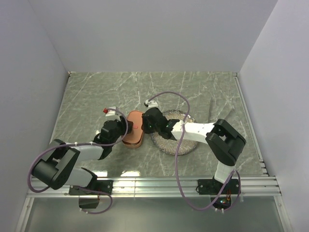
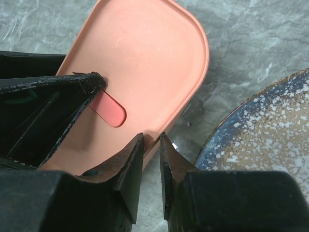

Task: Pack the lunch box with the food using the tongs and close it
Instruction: Put the lid back on the lunch box

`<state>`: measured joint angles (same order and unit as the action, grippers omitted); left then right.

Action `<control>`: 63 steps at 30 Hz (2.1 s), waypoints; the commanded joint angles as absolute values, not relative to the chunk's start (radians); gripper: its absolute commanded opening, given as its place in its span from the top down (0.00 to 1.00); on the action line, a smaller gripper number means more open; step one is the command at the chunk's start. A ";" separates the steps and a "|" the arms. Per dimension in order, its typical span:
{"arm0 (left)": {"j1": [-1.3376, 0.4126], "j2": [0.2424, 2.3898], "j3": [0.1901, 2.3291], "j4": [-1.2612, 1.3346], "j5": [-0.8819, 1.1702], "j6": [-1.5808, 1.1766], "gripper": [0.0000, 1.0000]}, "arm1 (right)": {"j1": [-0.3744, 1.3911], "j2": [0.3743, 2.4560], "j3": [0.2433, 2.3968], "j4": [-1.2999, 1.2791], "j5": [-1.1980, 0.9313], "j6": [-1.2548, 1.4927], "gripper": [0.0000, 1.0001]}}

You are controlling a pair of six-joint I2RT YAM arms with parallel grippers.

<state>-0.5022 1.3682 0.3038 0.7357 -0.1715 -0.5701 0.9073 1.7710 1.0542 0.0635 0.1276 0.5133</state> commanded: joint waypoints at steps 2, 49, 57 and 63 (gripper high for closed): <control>-0.514 1.330 0.275 0.689 -0.153 -0.597 0.52 | 0.939 1.720 1.046 0.066 0.089 0.519 0.75; -0.555 1.325 0.256 0.721 -0.261 -0.586 0.53 | 0.953 1.761 1.121 0.051 0.140 0.488 0.76; -0.555 1.342 0.259 0.735 -0.261 -0.586 0.53 | 0.953 1.775 1.135 0.054 0.135 0.482 0.77; -0.555 1.328 0.250 0.733 -0.255 -0.587 0.48 | 0.953 1.769 1.126 0.055 0.138 0.482 0.77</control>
